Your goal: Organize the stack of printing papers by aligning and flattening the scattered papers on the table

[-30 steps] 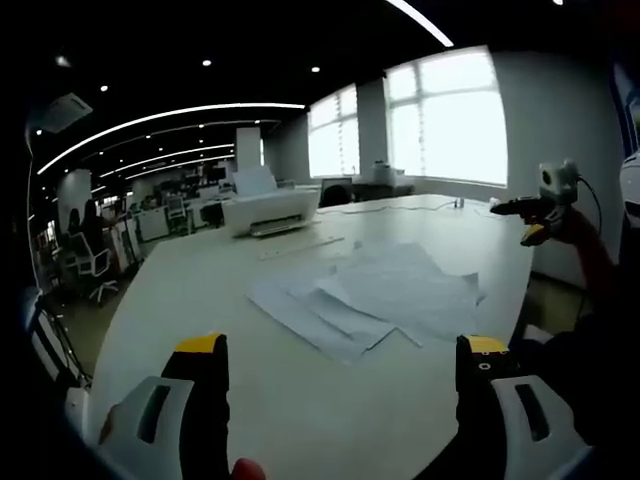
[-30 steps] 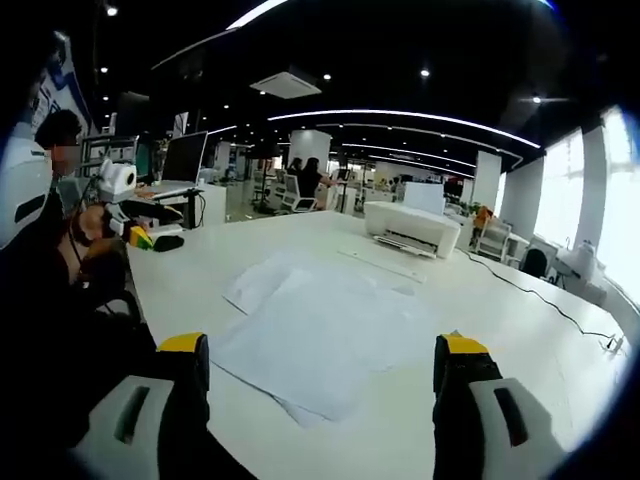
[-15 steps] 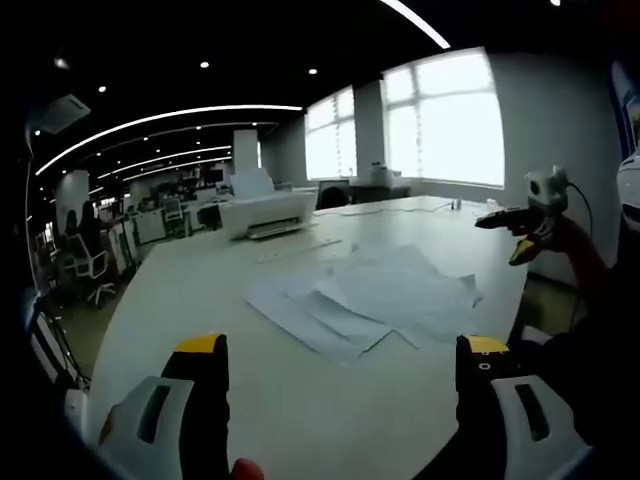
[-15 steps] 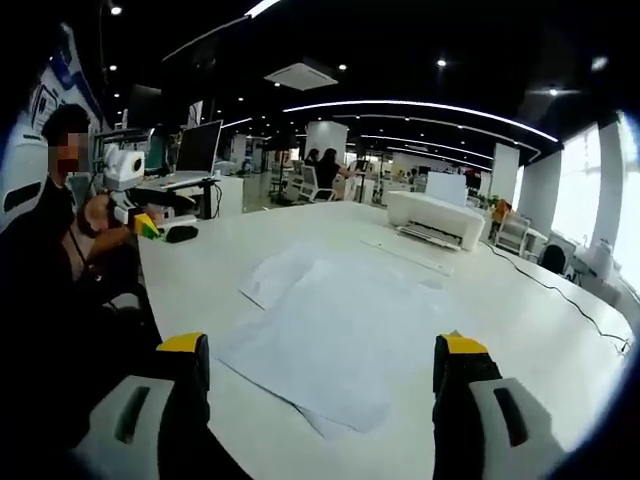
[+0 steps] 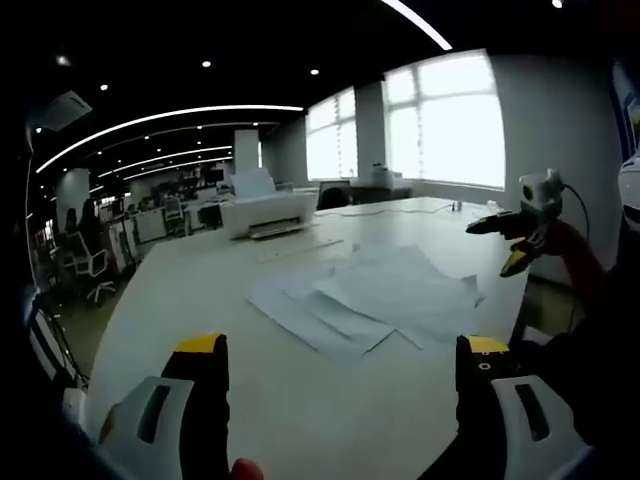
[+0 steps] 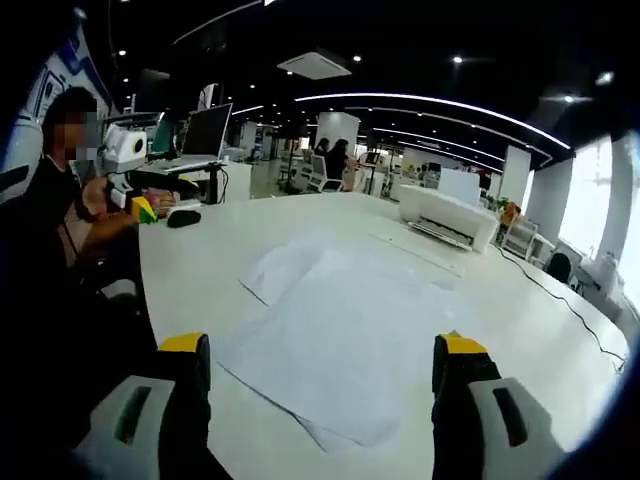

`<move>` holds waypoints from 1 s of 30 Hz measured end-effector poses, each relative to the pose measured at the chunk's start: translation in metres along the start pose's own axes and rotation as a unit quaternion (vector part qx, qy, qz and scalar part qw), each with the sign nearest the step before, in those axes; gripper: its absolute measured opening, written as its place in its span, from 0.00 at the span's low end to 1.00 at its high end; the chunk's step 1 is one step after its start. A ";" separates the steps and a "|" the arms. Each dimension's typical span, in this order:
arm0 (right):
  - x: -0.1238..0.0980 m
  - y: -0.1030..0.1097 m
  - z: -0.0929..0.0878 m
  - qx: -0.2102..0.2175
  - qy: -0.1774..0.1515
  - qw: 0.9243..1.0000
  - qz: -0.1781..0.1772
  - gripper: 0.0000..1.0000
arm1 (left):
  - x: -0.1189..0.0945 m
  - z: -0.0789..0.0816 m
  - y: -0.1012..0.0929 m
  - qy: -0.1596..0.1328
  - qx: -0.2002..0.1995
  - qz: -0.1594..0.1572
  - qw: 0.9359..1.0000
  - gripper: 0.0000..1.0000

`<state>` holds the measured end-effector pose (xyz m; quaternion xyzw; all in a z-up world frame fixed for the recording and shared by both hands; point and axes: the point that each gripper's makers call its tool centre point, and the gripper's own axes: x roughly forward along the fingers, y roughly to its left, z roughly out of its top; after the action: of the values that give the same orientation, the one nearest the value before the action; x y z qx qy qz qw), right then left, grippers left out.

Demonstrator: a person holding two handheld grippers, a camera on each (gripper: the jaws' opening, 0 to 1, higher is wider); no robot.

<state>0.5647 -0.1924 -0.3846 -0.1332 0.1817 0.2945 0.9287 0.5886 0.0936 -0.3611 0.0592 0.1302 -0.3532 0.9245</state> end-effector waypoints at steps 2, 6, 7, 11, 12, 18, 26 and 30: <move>0.000 0.000 0.000 0.000 0.001 1.000 0.001 0.87 | 0.000 0.000 0.000 0.000 0.000 0.000 1.000 0.97; 0.018 0.020 -0.003 -0.008 0.010 1.000 0.026 0.87 | 0.003 0.001 -0.002 -0.004 0.000 -0.006 1.000 0.97; 0.020 0.022 -0.003 -0.009 0.012 0.999 0.030 0.87 | 0.004 0.001 -0.003 -0.004 0.001 -0.007 1.000 0.97; 0.027 0.030 -0.005 -0.013 0.017 0.999 0.039 0.86 | 0.004 0.002 -0.003 -0.006 0.001 -0.009 1.000 0.97; 0.028 0.032 -0.006 -0.013 0.017 0.999 0.041 0.86 | 0.004 0.002 -0.004 -0.007 0.001 -0.010 1.000 0.97; 0.044 0.046 -0.013 0.008 0.018 0.998 0.066 0.86 | 0.003 0.004 -0.005 -0.011 0.003 -0.012 1.000 0.97; 0.067 0.065 -0.034 0.001 0.051 0.996 0.076 0.86 | 0.003 0.005 -0.007 -0.013 0.005 -0.015 1.000 0.97; 0.078 0.069 -0.042 0.002 0.059 0.995 0.082 0.86 | 0.004 0.005 -0.009 -0.013 0.006 -0.017 1.000 0.97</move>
<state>0.5716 -0.1140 -0.4644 -0.1328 0.2475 0.3610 0.8893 0.5871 0.0833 -0.3575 0.0582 0.1168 -0.3705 0.9196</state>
